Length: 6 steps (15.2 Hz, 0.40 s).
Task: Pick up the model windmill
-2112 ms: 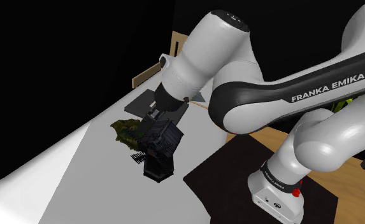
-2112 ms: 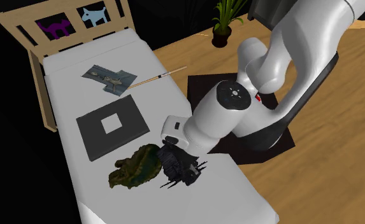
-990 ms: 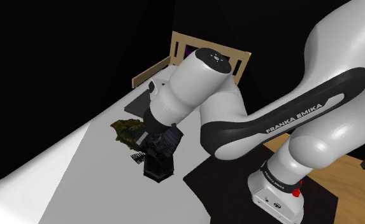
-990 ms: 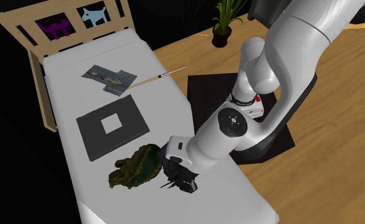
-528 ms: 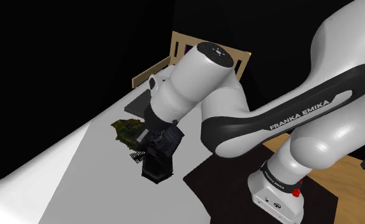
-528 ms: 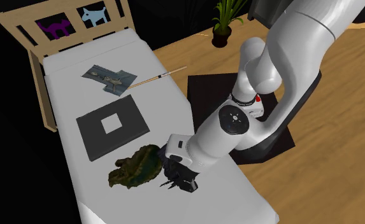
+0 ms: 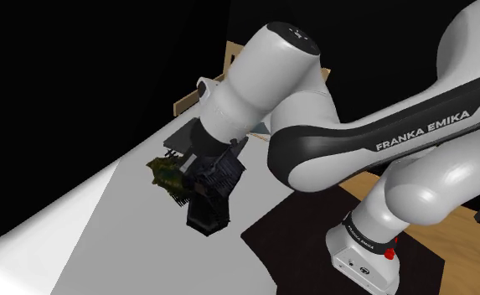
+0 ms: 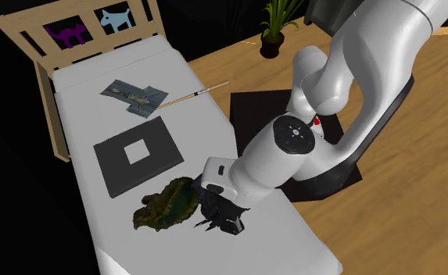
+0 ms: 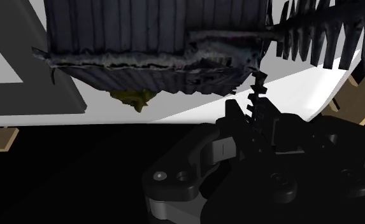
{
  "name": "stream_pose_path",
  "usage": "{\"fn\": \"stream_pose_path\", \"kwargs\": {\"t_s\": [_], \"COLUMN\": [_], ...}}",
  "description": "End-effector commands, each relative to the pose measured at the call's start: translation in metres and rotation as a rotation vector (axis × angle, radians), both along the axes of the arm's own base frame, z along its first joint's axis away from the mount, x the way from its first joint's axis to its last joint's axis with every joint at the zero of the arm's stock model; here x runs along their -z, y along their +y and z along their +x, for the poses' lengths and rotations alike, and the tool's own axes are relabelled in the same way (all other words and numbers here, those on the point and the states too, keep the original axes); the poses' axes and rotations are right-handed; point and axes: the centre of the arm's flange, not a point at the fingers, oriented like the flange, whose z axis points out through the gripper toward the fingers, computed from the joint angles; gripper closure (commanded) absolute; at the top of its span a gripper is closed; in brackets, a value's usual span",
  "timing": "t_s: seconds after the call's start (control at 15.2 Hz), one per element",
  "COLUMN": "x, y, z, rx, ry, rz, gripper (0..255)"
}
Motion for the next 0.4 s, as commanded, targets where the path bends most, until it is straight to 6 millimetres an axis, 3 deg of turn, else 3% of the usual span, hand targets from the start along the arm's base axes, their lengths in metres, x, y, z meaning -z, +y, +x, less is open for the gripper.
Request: {"fn": "stream_pose_path", "kwargs": {"t_s": [0.0,0.33], "x": [-0.013,-0.029], "y": [0.001,0.001], "z": [0.000,0.000], "rx": [-0.001,-0.001], "ry": [-0.003,-0.003], "rz": [0.002,0.002], "gripper": [255,255]}}
